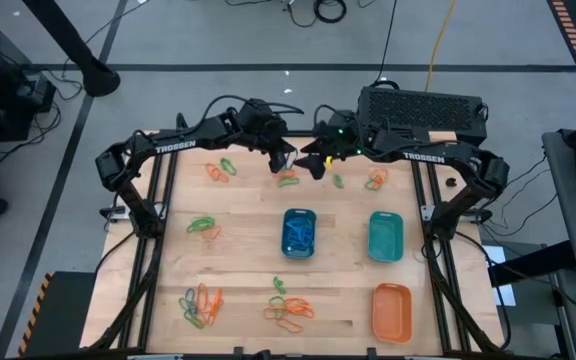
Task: Sort rubber bands into baskets
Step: Put the blue rubberband into the blue bin
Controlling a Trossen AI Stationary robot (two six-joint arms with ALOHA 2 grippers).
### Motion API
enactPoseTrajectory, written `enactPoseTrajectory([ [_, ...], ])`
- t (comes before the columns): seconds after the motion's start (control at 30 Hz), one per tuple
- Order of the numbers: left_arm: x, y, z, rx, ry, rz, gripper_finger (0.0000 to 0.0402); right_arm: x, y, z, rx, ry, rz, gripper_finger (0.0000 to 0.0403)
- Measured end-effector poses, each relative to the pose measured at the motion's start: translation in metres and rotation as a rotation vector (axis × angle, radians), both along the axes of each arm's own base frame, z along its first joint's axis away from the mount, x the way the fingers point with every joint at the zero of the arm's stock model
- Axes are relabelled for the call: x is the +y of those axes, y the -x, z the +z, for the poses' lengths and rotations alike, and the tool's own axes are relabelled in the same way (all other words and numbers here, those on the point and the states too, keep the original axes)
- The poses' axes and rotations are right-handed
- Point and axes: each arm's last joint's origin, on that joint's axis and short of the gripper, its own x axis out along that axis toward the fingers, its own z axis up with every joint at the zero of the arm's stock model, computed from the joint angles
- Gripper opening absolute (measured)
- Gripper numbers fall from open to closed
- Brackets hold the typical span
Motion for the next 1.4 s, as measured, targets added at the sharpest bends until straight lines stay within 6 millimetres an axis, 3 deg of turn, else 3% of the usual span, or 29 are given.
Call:
enactPoseTrajectory([
  [0.13, -0.001, -0.001, 0.000, -0.001, -0.001, -0.003, 0.0002, -0.002, -0.001, 0.003, -0.024, 0.011, -0.056, 0.0292],
  [0.5, -0.008, -0.004, 0.000, 0.000, -0.001, -0.023, 0.0001, 0.000, -0.014, -0.021, 0.033, -0.053, -0.018, 0.0274],
  [0.67, -0.011, -0.005, 0.000, 0.001, 0.000, -0.032, 0.0002, 0.001, -0.015, -0.022, 0.035, -0.051, -0.015, 0.0208],
  [0.9, -0.011, -0.005, 0.000, 0.004, -0.001, -0.034, 0.0038, 0.003, -0.014, -0.019, 0.027, -0.043, 0.075, 0.0020],
  [1.17, -0.014, 0.012, -0.001, 0.066, 0.192, -0.130, 0.0115, 0.014, -0.015, -0.013, 0.050, -0.094, 0.115, 0.0002],
  [1.4, -0.030, 0.049, 0.010, 0.224, 0.275, -0.235, 0.0141, 0.056, -0.027, -0.013, 0.090, -0.156, 0.225, 0.0001],
])
